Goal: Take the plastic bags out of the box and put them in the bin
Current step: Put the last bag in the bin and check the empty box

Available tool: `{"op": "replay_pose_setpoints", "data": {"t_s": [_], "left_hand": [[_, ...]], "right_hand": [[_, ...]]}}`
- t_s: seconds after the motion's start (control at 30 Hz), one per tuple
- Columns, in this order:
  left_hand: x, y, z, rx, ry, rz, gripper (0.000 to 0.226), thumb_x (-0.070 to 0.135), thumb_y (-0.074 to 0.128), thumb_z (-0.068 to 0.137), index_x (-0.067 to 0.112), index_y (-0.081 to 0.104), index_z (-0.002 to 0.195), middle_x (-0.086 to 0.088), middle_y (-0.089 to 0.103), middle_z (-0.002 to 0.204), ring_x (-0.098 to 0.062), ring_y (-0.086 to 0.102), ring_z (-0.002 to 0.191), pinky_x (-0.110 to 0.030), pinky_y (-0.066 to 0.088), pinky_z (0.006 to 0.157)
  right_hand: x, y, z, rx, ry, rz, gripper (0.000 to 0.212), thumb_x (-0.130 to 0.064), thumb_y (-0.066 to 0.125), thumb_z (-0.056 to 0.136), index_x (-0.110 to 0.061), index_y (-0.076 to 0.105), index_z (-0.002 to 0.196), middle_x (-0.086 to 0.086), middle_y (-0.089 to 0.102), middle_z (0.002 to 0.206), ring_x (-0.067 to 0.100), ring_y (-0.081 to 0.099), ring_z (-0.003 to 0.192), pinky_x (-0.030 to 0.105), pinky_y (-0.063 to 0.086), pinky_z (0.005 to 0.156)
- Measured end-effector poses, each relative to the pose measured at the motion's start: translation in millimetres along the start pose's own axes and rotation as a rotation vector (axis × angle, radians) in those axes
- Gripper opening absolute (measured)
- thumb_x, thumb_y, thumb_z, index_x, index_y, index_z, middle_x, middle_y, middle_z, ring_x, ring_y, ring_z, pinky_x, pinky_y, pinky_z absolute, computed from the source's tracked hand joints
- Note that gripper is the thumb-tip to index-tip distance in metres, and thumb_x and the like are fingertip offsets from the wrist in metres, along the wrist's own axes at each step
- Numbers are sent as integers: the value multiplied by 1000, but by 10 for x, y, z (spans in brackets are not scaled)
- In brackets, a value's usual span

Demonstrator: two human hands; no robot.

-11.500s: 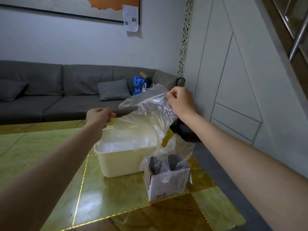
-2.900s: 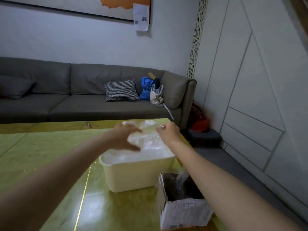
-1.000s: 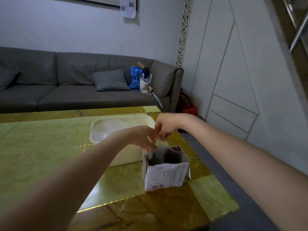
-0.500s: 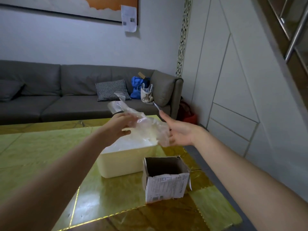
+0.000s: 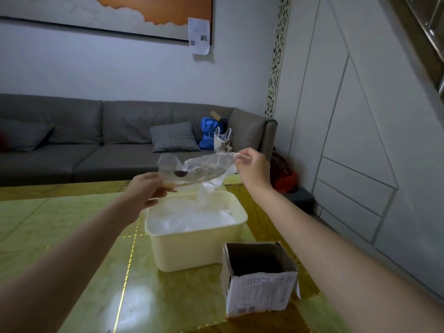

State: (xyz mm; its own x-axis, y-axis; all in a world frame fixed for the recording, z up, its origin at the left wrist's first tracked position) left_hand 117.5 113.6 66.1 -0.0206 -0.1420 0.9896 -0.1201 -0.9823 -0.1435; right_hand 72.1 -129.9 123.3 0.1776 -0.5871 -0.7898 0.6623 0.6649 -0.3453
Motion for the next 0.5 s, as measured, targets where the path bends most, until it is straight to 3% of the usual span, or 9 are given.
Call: {"op": "replay_pose_setpoints", "data": {"t_s": [0.07,0.1,0.17,0.27,0.37,0.43,0.47,0.5], "left_hand": [[-99,-361,116,220,-23,23,29,8,41,96,2,49,123,-7,67,89,-15,52,75,-26,39,66],[-97,-413,174,230,-22,-8,32,15,42,97,4,46,127,-12,64,106,-18,54,87,-30,41,73],[-31,-223,215,75,-46,-69,47,37,46,94,12,39,134,-13,50,132,-27,51,112,-38,41,87],[-108,321,87,-235,-170,119,80,63,50,79,21,27,143,-13,34,144,-37,40,127,-44,37,101],[-253,651,22,-380,-213,62,100,76,52,64,20,28,143,-11,37,144,-35,37,130,-44,33,108],[-201,729,49,-373,-136,-27,78,65,55,75,12,44,131,-2,52,129,-21,50,117,-26,48,95],[-122,728,66,-316,-78,-110,56,50,54,85,8,51,122,1,58,112,-14,57,101,-15,52,75],[-44,707,86,-264,-26,-209,41,35,54,90,4,57,117,0,62,96,-13,60,86,-14,51,60]], "right_hand": [[74,78,-15,-46,-26,-11,15,-7,52,93,-4,62,104,10,64,104,21,60,70,24,47,59],[92,130,-49,-78,-24,34,16,-5,50,94,-4,60,106,8,61,102,16,57,59,21,48,50],[77,228,-130,-120,-21,109,17,-3,47,95,-7,57,109,1,55,93,6,54,47,16,46,41],[23,371,-204,-167,-18,237,14,-5,48,96,-12,53,107,-4,52,87,2,53,37,18,43,38],[-110,411,-237,-177,-78,304,19,-5,49,95,-14,53,111,-8,55,93,14,66,64,29,55,55],[-183,397,-235,-203,-141,256,29,-1,50,92,-16,52,117,-7,55,102,13,63,87,30,56,75],[-200,411,-244,-258,-158,246,37,1,53,90,-17,50,123,-6,53,109,11,60,96,28,54,82],[-185,437,-250,-331,-170,221,47,0,58,88,-18,45,129,-3,50,117,13,56,106,29,52,89]]}}
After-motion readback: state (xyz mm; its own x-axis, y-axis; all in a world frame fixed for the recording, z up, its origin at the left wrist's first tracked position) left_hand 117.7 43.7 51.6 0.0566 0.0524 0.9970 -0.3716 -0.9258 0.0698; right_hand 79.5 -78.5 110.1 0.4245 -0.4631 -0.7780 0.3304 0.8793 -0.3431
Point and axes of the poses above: each hand's wrist, its own z-axis towards the middle knuckle, its own y-axis out of the palm, x = y × z, the point moved 8 cm from there along z, towards the middle knuckle
